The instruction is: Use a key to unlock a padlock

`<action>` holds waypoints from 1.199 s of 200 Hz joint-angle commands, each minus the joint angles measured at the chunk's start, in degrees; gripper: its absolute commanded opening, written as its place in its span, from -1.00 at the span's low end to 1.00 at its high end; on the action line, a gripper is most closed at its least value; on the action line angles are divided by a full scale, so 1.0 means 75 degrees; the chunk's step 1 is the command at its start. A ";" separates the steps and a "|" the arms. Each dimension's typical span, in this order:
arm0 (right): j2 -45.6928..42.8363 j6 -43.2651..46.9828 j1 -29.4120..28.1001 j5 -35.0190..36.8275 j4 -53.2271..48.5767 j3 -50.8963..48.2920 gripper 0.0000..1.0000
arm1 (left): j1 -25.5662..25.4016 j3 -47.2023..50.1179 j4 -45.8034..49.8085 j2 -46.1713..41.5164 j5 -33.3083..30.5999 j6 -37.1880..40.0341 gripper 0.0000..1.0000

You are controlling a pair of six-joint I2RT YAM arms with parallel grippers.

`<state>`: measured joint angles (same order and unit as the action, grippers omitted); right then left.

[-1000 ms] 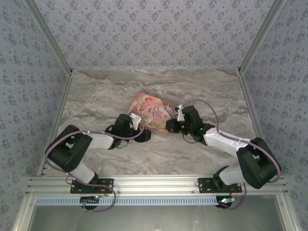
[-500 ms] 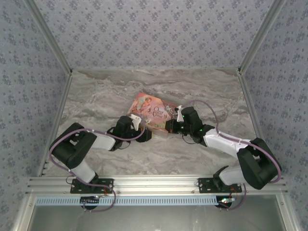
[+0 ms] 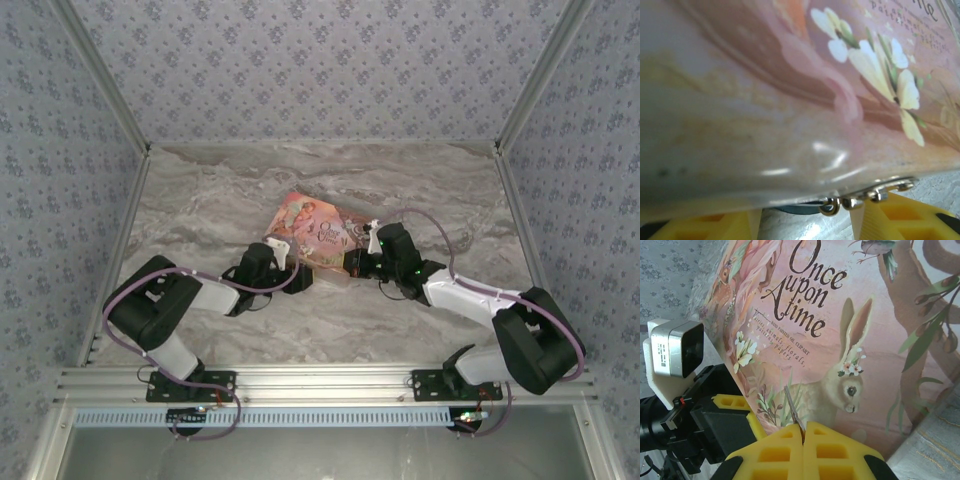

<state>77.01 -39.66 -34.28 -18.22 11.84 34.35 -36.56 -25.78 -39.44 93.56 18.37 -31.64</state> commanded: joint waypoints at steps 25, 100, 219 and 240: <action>0.0091 -0.0053 -0.0073 0.0249 -0.0582 -0.0269 -1.00 | -0.0046 -0.0008 -0.0463 -0.0120 -0.0211 -0.0018 -0.13; 0.0149 -0.0054 -0.0070 0.0206 -0.0523 -0.0244 -1.00 | -0.0100 -0.0096 -0.0454 -0.0155 -0.0034 0.0011 -0.18; 0.0167 -0.0080 -0.0091 0.0203 -0.0509 -0.0227 -1.00 | -0.0164 -0.0159 -0.0413 -0.0135 -0.0129 0.0011 -0.40; 0.0150 -0.0084 -0.0093 0.0211 -0.0512 -0.0229 -1.00 | -0.0176 -0.0160 -0.0381 -0.0164 -0.0161 -0.0016 -0.47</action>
<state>77.03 -39.68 -34.44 -18.20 12.45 34.15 -37.26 -25.76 -39.70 93.54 17.26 -31.64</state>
